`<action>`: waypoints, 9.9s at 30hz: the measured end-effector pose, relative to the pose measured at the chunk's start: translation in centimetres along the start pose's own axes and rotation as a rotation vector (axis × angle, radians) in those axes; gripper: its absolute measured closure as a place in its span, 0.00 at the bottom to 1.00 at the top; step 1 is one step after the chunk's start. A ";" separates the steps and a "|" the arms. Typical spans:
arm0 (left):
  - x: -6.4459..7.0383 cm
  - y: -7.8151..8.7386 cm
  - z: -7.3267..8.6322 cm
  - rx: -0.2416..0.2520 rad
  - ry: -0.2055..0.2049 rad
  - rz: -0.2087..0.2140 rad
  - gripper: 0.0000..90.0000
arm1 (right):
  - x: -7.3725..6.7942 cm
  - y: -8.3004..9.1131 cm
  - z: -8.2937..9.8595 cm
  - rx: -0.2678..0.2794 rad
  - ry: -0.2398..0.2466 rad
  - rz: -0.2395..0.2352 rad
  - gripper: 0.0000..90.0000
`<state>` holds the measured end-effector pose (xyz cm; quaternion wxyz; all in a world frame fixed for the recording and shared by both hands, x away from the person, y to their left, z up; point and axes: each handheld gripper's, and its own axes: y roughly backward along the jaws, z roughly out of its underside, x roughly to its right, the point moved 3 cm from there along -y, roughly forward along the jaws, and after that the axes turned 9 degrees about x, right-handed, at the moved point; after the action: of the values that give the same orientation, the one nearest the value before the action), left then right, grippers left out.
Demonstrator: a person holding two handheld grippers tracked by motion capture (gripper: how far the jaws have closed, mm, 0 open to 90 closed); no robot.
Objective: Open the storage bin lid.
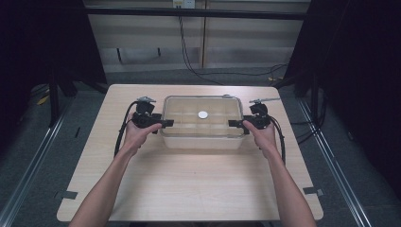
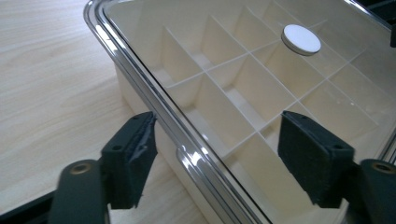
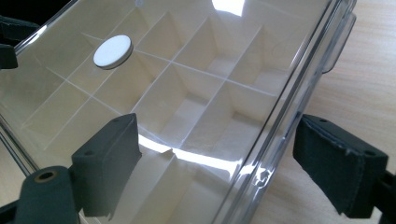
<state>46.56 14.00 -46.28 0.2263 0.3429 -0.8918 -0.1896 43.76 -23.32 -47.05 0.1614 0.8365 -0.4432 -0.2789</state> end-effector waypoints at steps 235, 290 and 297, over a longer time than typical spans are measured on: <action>6.8 11.6 2.9 0.153 -0.115 0.052 0.81 | -7.9 13.5 2.6 0.324 -0.012 -0.109 0.85; 9.6 13.7 10.8 -0.014 -0.100 0.086 0.82 | -9.6 14.5 10.8 0.153 -0.065 -0.130 0.84; 10.1 13.8 12.0 -0.046 -0.093 0.097 0.81 | -9.7 14.5 12.1 0.122 -0.086 -0.127 0.84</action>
<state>26.19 18.67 -46.61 0.2015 0.2849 -0.9123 -0.2144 22.59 -23.59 -46.05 0.0730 0.8584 -0.4119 -0.2969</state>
